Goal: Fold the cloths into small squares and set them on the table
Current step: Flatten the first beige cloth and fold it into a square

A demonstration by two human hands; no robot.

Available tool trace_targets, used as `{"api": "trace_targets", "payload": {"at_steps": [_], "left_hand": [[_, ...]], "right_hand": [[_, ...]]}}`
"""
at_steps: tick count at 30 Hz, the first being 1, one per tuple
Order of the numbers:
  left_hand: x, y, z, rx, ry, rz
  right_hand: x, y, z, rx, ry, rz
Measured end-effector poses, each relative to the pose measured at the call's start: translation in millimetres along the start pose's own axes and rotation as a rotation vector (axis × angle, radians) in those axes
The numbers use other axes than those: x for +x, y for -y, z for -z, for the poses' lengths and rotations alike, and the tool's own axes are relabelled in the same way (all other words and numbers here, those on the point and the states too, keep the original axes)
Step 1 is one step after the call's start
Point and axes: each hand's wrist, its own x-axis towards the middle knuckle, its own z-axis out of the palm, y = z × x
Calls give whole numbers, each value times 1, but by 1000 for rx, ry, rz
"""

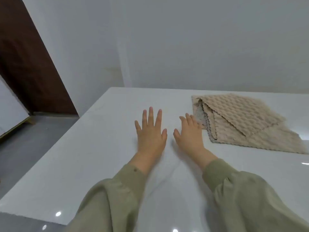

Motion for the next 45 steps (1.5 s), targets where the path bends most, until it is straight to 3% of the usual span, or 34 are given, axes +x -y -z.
{"api": "trace_targets", "payload": {"at_steps": [5, 10, 16, 23, 28, 33, 37, 41, 45], "left_hand": [[-37, 1, -30, -89, 194, 48], [-55, -9, -28, -52, 289, -57], [-53, -14, -25, -73, 172, -65], [-21, -21, -33, -156, 159, -136], [0, -11, -41, -276, 177, -97], [13, -7, -45, -357, 165, -82], [14, -7, -48, -416, 160, -58], [14, -6, -48, -434, 173, -47], [13, -6, -48, -524, 134, -27]], "right_hand": [[-38, -8, -14, 135, -52, -46], [-66, -26, -2, -81, 118, 51], [-66, -30, 1, -20, 46, 67], [-34, -37, -4, 66, -90, 12], [-9, -54, 0, -74, -221, -91], [15, -82, 12, -154, -253, -297], [27, -103, 14, -218, -177, -434], [32, -105, 11, -229, -136, -489], [28, -95, 15, -158, -238, -456]]}}
